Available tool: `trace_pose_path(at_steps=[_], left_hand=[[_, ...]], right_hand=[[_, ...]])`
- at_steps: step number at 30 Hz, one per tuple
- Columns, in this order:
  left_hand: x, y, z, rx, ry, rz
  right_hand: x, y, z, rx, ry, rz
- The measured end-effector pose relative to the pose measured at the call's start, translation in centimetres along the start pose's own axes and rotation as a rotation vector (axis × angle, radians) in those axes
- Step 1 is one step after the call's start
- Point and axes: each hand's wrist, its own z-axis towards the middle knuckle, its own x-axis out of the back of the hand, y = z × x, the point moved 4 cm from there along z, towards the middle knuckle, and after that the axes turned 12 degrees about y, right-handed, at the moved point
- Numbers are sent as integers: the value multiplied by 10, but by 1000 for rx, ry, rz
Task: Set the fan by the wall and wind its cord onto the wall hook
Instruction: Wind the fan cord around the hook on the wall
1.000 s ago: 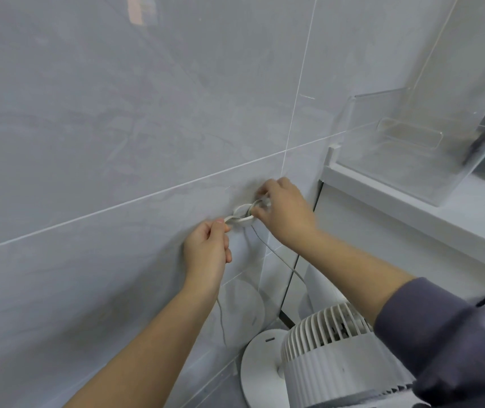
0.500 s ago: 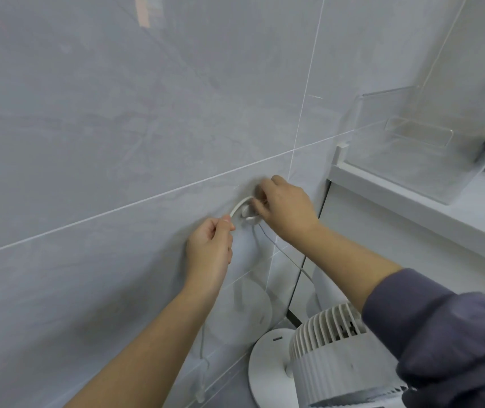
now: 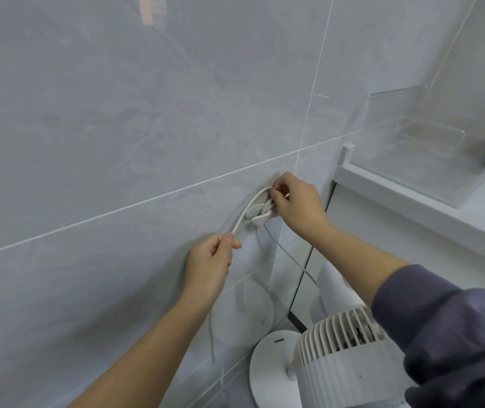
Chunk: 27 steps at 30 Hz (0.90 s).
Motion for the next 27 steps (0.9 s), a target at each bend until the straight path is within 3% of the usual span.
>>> trace_pose_path(at_steps=[5, 11, 18, 27], left_hand=[[-7, 7, 3, -106, -61, 95], [-13, 0, 0, -100, -136, 154], [-34, 1, -2, -167, -200, 189], [-43, 3, 1, -183, -172, 192]], right_hand=[[-2, 4, 3, 31, -25, 24], [3, 15, 14, -59, -67, 144], [10, 32, 15, -15, -134, 123], [11, 42, 15, 13, -213, 151]])
